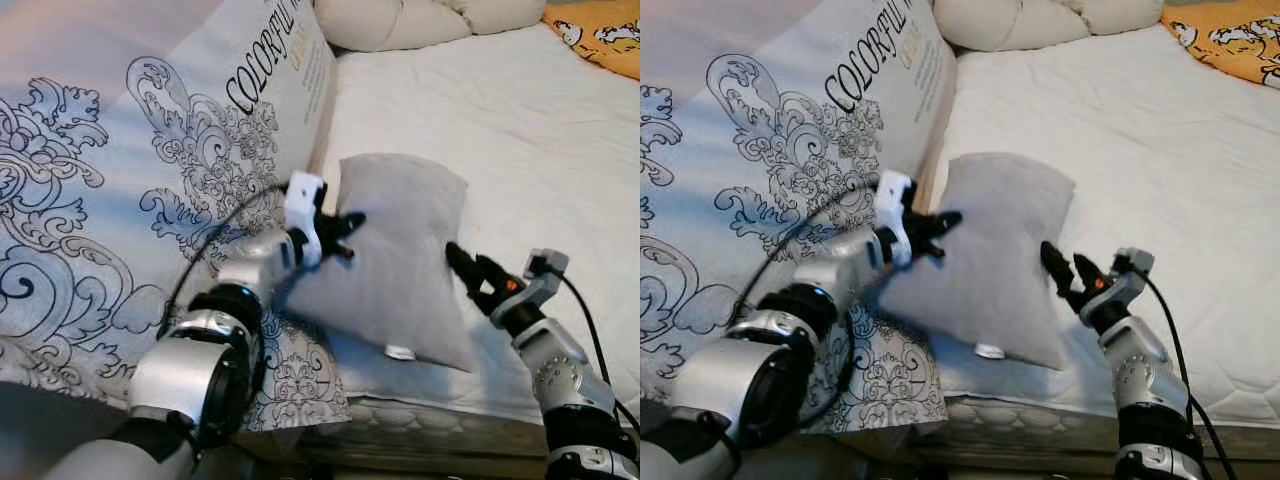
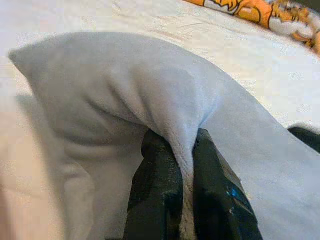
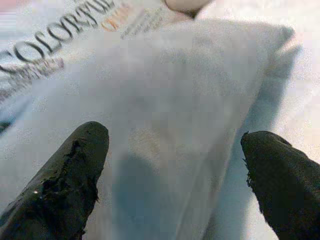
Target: Clean up the room
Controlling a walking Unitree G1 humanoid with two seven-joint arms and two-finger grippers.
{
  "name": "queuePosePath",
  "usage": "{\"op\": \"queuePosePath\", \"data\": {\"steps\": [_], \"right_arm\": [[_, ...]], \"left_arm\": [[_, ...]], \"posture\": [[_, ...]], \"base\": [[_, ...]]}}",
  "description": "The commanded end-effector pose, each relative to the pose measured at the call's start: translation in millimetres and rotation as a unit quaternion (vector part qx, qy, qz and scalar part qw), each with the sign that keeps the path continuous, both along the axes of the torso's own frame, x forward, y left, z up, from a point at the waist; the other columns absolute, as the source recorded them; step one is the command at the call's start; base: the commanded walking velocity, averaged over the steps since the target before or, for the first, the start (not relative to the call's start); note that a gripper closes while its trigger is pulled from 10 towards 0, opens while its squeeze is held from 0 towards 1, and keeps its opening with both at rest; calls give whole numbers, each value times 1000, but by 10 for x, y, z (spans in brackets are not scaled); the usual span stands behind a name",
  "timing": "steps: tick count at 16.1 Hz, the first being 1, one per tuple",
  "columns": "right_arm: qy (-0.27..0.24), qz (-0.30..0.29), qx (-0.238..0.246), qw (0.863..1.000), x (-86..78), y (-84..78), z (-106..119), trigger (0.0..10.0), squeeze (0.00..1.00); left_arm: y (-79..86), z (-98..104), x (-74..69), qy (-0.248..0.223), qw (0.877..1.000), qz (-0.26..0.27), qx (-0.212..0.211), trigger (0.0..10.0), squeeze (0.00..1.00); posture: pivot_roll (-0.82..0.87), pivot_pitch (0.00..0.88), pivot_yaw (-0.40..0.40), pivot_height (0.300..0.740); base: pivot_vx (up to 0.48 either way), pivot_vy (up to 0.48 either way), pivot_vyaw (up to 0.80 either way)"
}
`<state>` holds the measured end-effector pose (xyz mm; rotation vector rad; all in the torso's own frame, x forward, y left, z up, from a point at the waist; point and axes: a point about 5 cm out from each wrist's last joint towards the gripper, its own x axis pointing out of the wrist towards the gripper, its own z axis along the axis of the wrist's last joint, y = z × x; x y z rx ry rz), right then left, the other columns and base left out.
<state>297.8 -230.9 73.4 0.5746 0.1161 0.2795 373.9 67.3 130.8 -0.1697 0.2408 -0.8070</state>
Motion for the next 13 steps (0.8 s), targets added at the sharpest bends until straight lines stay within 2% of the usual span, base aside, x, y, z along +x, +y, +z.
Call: {"op": "queuePosePath", "data": {"steps": [1, 4, 6, 7, 9, 11, 13], "right_arm": [[-42, 2, 12, 999, 76, 44, 157, 10000, 0], [-46, 23, -5, 999, 82, 71, 188, 10000, 0], [-39, 37, -34, 998, 72, 96, 164, 10000, 0], [-39, 47, -41, 997, 61, 124, 157, 10000, 0], [-42, 67, -53, 995, 35, 175, 147, 10000, 0], [-52, 117, -87, 988, -19, 269, 139, 10000, 0], [-56, 147, -111, 981, -39, 296, 145, 10000, 0]], "left_arm": [[38, 226, 89, -55, 998, 3, 17, 0, 0], [56, 364, 137, -111, 991, -5, 73, 0, 0], [135, 480, 215, -138, 984, 44, 102, 0, 0], [213, 532, 255, -157, 976, 80, 125, 0, 0], [283, 568, 276, -168, 972, 110, 125, 0, 0], [386, 607, 290, -190, 961, 150, 133, 0, 0], [439, 605, 278, -207, 952, 179, 134, 0, 0]], "posture": [[-99, 0, 201, 740], [-97, 0, 197, 740], [-99, 0, 201, 740], [-99, 0, 204, 740], [-98, 0, 205, 740], [-96, 0, 203, 740], [-89, 0, 195, 740]], "base": [[0, 0, 0], [0, 0, 0], [0, 0, 0], [0, 0, 0], [0, 0, 0], [0, 0, 0], [0, 0, 0]]}}
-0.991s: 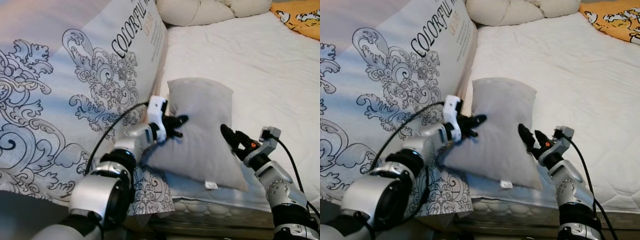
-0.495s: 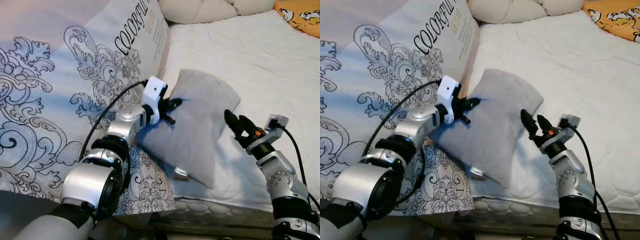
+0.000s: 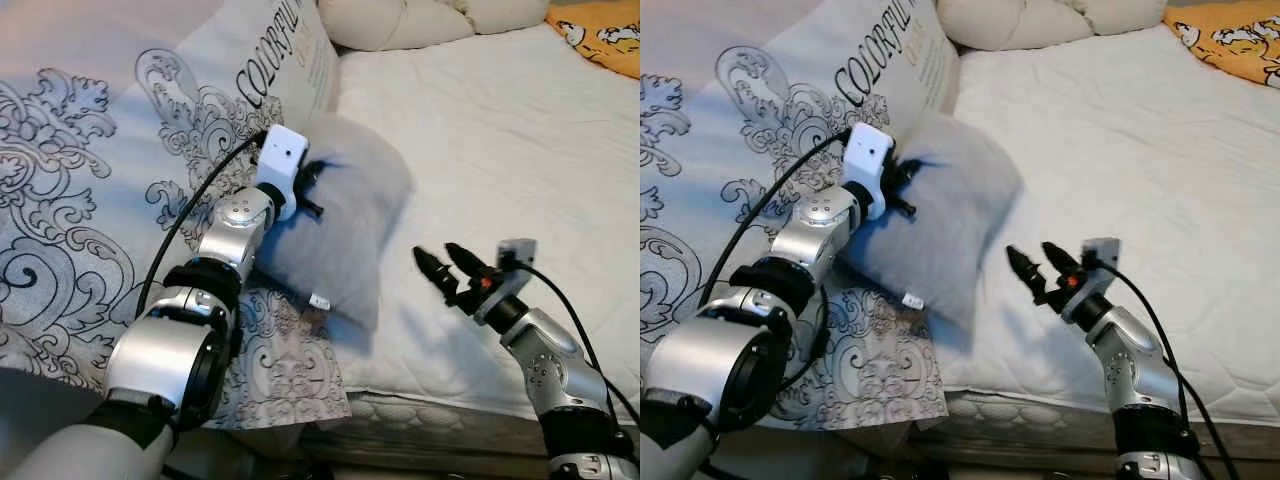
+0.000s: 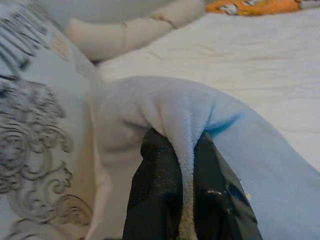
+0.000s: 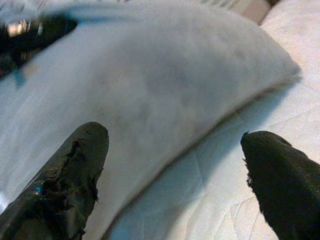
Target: Clean up the room
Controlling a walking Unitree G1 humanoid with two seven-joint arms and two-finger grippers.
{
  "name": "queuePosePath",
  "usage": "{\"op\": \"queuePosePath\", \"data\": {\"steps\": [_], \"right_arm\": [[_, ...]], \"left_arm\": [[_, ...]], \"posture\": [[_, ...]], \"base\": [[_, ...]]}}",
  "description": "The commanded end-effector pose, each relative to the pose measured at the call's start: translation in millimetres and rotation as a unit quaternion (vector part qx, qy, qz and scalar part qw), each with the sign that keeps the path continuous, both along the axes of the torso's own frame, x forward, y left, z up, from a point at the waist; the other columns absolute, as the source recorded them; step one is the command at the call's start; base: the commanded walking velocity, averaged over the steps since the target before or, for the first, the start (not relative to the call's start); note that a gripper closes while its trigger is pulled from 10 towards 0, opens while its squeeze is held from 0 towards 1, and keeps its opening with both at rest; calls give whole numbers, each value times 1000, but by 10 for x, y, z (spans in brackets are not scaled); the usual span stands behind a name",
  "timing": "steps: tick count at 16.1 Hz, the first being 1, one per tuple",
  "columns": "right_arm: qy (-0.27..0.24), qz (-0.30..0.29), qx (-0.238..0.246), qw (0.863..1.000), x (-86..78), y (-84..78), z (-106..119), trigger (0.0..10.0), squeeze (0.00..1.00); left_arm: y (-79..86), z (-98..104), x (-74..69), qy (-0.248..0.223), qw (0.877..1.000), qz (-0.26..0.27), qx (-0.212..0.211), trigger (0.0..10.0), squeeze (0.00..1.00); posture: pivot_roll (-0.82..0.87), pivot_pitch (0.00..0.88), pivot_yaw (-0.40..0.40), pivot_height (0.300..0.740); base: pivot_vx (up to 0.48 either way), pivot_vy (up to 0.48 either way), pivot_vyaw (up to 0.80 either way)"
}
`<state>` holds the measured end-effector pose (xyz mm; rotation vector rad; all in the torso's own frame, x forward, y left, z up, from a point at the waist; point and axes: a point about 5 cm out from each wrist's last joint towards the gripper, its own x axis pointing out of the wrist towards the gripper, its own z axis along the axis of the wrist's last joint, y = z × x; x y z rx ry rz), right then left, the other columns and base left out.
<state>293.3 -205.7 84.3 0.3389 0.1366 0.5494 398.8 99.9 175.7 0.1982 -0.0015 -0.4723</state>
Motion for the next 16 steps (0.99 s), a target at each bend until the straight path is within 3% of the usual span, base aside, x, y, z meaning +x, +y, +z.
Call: {"op": "queuePosePath", "data": {"steps": [1, 2, 3, 4, 8, 10, 11, 12, 13, 16], "right_arm": [[-14, 20, -17, 1000, 4, 46, 41, 10000, 0], [-20, 32, -35, 999, 8, 45, 60, 10000, 0], [-20, 33, -37, 999, 9, 44, 64, 10000, 0], [-19, 52, -47, 997, -1, 68, 63, 10000, 0], [-29, 101, -43, 994, -66, 106, 83, 10000, 0], [-47, 152, -34, 987, -141, 123, 152, 10000, 0], [-48, 164, -41, 985, -158, 124, 157, 10000, 0], [-49, 164, -51, 984, -159, 119, 156, 10000, 0], [-49, 164, -50, 984, -162, 120, 154, 10000, 0], [-49, 163, -50, 984, -177, 117, 156, 10000, 0]], "left_arm": [[118, 145, 18, -50, 998, 26, -2, 0, 0], [112, 33, -41, -82, 995, 42, 46, 0, 0], [111, 4, -54, -88, 993, 47, 57, 0, 0], [63, -222, -122, -64, 993, 32, 98, 0, 0], [173, -458, -160, -17, 987, 79, 139, 0, 0], [177, -493, -159, 1, 987, 95, 131, 0, 0], [175, -510, -160, 9, 987, 102, 124, 3412, 0], [182, -524, -167, 16, 989, 106, 106, 10000, 537], [187, -507, -171, 17, 992, 103, 72, 10000, 1000], [238, -393, -185, -5, 997, 77, 0, 10000, 1000]], "posture": [[-89, 0, 195, 740], [-83, 0, 185, 740], [-83, 0, 185, 740], [-82, 0, 176, 740], [-84, 0, 169, 740], [-86, 0, 170, 740], [-88, 0, 170, 740], [-89, 0, 170, 740], [-90, 0, 171, 740], [-88, 0, 172, 740]], "base": [[0, 0, 0], [0, 0, 0], [0, 0, 0], [0, 0, 0], [0, 0, 0], [0, 0, 0], [0, 0, 0], [0, 0, 0], [0, 0, 0], [0, 0, 0]]}}
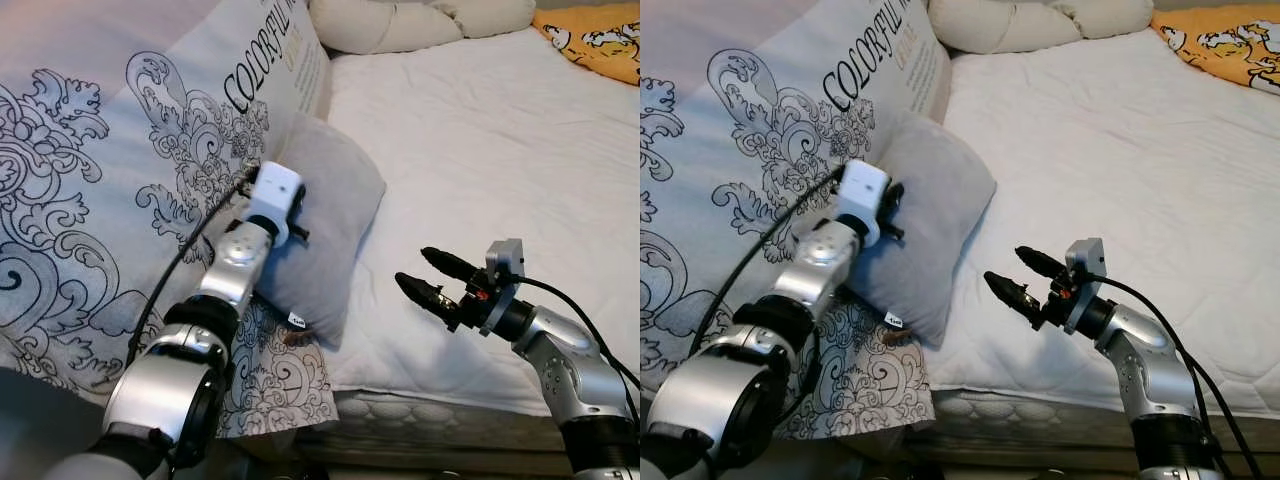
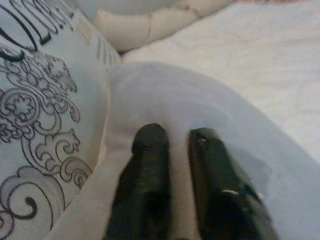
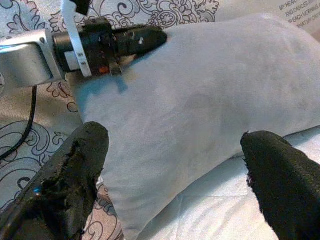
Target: Clean up the room
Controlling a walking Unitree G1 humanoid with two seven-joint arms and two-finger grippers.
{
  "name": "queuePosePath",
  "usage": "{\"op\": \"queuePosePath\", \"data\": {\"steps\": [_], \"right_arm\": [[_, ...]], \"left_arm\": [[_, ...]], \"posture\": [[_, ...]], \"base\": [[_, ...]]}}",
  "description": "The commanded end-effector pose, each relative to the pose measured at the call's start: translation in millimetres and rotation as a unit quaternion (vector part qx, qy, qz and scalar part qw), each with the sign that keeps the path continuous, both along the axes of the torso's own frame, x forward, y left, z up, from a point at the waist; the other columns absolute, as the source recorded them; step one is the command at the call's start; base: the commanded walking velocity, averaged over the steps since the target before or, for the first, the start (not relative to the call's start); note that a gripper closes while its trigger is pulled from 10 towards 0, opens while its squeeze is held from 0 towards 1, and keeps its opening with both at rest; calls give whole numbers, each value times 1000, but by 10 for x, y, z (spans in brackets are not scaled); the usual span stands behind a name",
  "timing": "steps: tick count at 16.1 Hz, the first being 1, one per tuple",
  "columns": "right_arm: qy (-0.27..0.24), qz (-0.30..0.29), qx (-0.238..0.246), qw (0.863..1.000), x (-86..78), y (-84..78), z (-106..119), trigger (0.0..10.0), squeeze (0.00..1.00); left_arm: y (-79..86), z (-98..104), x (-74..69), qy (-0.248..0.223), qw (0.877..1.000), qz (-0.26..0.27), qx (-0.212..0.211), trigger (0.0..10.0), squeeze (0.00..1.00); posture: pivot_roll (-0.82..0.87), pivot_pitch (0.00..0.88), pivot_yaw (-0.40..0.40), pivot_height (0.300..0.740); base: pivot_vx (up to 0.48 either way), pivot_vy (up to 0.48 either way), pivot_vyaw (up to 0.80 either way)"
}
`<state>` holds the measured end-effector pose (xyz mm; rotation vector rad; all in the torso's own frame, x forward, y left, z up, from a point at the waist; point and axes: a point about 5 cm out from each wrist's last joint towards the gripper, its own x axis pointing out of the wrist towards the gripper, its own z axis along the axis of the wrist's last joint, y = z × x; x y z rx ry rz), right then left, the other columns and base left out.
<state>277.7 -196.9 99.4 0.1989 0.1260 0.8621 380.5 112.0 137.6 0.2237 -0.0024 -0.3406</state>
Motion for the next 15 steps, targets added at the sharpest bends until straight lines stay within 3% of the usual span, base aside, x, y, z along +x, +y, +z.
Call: {"op": "queuePosePath", "data": {"steps": [1, 3, 5, 7, 8, 10, 11, 13, 15], "right_arm": [[-2, 10, -3, 1000, -25, 31, 3, 10000, 0], [-1, 9, -1, 1000, -32, 38, -8, 10000, 0], [-2, 4, 2, 1000, -29, 40, 0, 10000, 0], [-8, -38, 13, 999, -1, 17, 22, 10000, 0], [-11, -68, 19, 997, 7, 7, 37, 10000, 0], [-12, -134, 33, 990, 17, -21, 47, 10000, 1000], [-25, -191, 48, 980, 29, -41, 86, 10000, 1000], [-30, -259, 35, 965, 15, -9, 109, 10000, 1000], [0, -287, 26, 958, 40, 30, 86, 10000, 1000]], "left_arm": [[163, 8, -4, -3, 1000, 15, -7, 10000, 1000], [264, 62, -21, -21, 999, 16, -22, 10000, 1000], [254, 187, -121, -51, 994, -44, -90, 10000, 1000], [288, 278, -222, -60, 987, -45, -141, 10000, 1000], [297, 314, -299, -69, 986, -47, -142, 10000, 1000], [283, 311, -441, -76, 989, -51, -119, 10000, 1000], [304, 258, -531, -66, 990, -39, -114, 10000, 1000], [376, 184, -657, -49, 991, -11, -123, 10000, 1000], [399, 132, -723, -34, 990, 6, -133, 10000, 1000]], "posture": [[-88, 0, 172, 740], [-82, 0, 173, 740], [-69, 0, 169, 740], [-60, 0, 161, 740], [-54, 0, 154, 740], [-35, 0, 126, 740], [-27, 0, 113, 740], [-53, 0, 97, 740], [-68, 0, 107, 740]], "base": [[0, 0, 0], [0, 0, 0], [0, 0, 0], [0, 0, 0], [0, 0, 0], [0, 0, 0], [0, -431, 0], [0, -480, 0], [0, -480, 0]]}}
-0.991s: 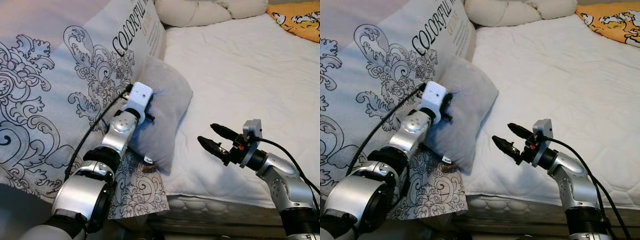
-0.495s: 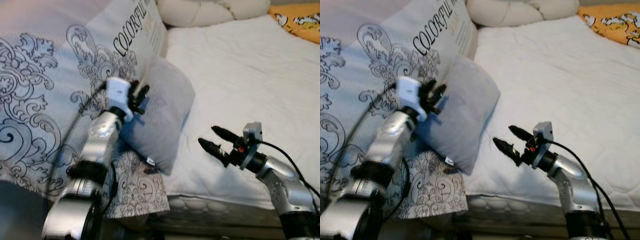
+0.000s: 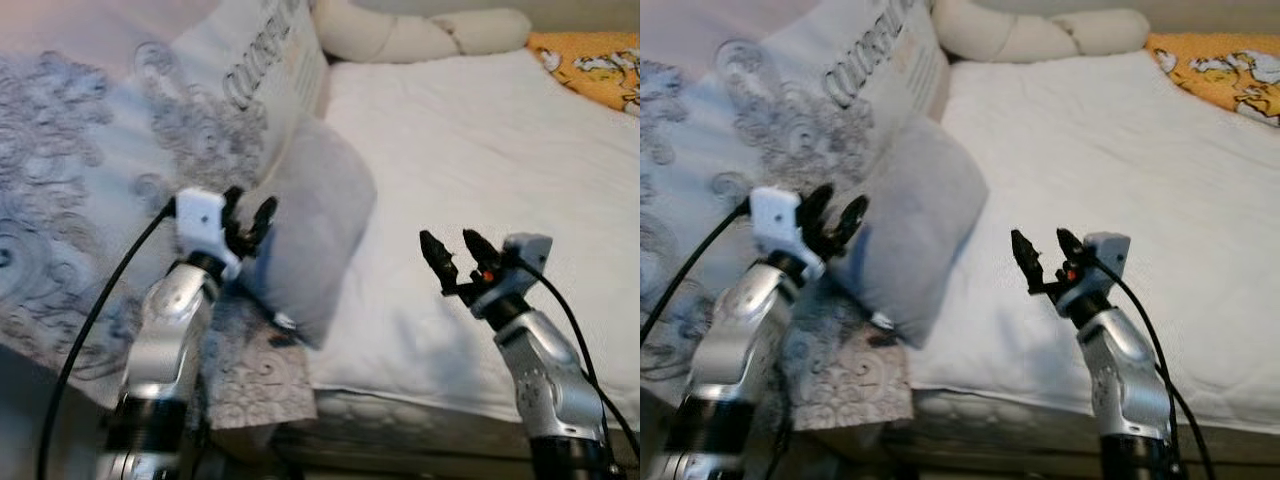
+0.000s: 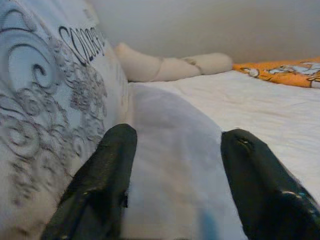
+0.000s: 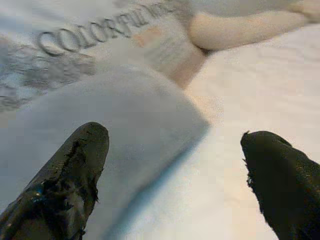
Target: Clean up the room
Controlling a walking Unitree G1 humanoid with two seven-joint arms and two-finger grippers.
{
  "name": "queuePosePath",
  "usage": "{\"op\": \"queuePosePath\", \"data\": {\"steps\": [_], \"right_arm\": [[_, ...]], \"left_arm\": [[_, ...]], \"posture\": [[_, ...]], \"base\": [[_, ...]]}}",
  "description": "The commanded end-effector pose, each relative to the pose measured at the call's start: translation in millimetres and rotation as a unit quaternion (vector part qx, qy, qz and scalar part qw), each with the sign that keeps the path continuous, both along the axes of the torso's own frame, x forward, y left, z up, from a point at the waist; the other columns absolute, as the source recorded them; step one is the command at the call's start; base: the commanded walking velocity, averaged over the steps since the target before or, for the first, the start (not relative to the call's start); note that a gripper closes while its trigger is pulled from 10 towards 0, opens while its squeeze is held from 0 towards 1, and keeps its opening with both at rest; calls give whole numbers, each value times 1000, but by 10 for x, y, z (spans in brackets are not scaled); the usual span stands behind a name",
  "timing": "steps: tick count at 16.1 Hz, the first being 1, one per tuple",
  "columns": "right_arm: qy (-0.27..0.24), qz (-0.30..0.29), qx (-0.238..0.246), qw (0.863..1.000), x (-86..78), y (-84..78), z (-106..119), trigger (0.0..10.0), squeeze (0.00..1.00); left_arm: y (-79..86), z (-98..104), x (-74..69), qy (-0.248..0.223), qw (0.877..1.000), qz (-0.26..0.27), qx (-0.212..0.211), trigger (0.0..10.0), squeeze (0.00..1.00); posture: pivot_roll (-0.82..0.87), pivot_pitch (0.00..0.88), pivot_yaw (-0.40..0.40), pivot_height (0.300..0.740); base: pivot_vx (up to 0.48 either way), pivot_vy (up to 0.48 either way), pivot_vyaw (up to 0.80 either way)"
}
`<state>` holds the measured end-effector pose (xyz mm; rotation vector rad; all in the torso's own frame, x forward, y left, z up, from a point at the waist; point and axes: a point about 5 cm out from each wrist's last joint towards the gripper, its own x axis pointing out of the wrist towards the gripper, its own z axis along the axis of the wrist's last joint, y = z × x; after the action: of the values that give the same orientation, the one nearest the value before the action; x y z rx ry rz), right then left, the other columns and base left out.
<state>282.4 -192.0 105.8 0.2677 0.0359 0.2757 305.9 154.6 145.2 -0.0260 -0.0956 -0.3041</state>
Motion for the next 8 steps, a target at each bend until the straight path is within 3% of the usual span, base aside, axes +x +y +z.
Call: {"op": "queuePosePath", "data": {"steps": [1, 2, 4, 6, 8], "right_arm": [[-4, -35, -16, 999, 33, -63, 61, 10000, 1000], [-15, -72, -19, 997, 54, -95, 89, 10000, 1000], [-16, -79, -21, 997, 47, -42, 68, 10000, 1000], [-25, -97, 0, 995, 72, 56, 78, 10000, 1000], [-25, -100, -12, 995, 74, 97, 60, 10000, 1000]], "left_arm": [[-36, 19, -29, 2, 1000, 2, 1, 10000, 1000], [-40, -36, -89, 11, 1000, 7, 14, 10000, 1000], [24, -63, -108, 24, 999, 29, 13, 10000, 1000], [108, -95, -111, 38, 997, 58, 39, 10000, 1000], [172, -133, -115, 44, 994, 81, 65, 10000, 1000]], "posture": [[-45, 0, 90, 740], [-30, 0, 74, 740], [-24, 0, 67, 740], [3, 0, 42, 740], [2, 0, 38, 740]], "base": [[0, -480, 0], [0, -480, 0], [0, -480, 0], [0, -480, 0], [0, -480, 0]]}}
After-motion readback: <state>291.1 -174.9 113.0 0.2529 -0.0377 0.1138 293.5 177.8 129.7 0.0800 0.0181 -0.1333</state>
